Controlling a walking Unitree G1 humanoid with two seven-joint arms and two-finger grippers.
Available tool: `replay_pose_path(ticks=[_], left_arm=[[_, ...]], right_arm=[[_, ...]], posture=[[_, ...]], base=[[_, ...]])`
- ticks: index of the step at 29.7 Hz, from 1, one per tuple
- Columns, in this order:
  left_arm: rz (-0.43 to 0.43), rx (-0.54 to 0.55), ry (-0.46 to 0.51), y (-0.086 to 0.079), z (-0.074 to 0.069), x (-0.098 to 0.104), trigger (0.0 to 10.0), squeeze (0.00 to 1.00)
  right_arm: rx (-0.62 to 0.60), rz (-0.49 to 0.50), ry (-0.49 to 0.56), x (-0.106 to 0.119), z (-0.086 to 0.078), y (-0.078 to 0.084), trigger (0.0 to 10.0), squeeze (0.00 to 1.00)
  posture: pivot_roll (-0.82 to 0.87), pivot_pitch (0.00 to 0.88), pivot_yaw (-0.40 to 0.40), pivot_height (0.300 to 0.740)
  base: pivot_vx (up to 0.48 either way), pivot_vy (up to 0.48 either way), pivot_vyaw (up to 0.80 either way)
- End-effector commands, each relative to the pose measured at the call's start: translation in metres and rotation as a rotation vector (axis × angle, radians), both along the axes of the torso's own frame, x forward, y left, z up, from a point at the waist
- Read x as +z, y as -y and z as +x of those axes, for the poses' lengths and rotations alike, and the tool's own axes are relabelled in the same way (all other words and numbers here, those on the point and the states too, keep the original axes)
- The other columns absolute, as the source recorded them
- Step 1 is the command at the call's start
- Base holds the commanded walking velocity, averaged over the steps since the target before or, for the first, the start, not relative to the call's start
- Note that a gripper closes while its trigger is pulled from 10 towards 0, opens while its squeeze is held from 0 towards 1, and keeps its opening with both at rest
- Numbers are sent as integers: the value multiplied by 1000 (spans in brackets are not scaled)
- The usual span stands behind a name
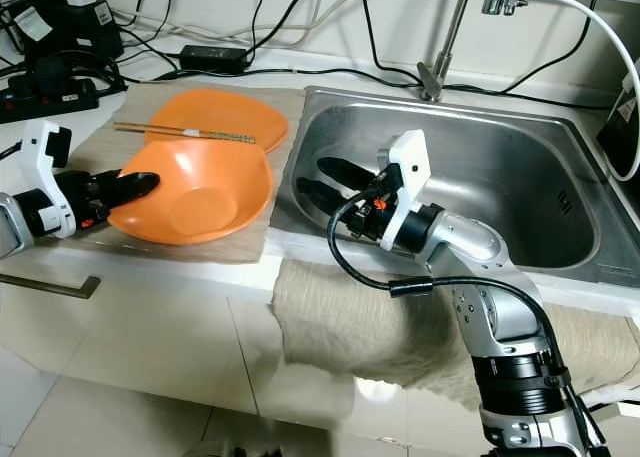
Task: Kitchen organization
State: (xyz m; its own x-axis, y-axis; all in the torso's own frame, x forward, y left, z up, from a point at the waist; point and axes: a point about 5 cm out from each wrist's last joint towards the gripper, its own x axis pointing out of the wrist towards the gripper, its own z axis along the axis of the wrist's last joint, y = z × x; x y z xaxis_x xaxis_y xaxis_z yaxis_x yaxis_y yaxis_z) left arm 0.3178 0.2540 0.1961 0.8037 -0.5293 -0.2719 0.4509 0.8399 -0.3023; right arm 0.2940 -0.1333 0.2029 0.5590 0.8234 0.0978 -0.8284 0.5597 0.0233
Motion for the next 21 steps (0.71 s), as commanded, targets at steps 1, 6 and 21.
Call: replay_pose_path(ticks=[1, 6, 21], left_arm=[[3, -32, 0, 5, -1, 1, 0, 0], [10, -39, -16, 5, -2, 1, 0, 0], [-8, -10, -31, 4, -3, 1, 0, 0]], right_arm=[[-4, -11, 19, 3, -2, 1, 10000, 0], [-5, -13, 20, 3, -1, 1, 10000, 0], [-15, -16, 27, 3, -1, 3, 10000, 0]], posture=[[-2, 0, -20, 740], [-3, 0, -18, 740], [-7, 0, -16, 740]], base=[[0, 0, 0], [0, 0, 0], [0, 0, 0]])
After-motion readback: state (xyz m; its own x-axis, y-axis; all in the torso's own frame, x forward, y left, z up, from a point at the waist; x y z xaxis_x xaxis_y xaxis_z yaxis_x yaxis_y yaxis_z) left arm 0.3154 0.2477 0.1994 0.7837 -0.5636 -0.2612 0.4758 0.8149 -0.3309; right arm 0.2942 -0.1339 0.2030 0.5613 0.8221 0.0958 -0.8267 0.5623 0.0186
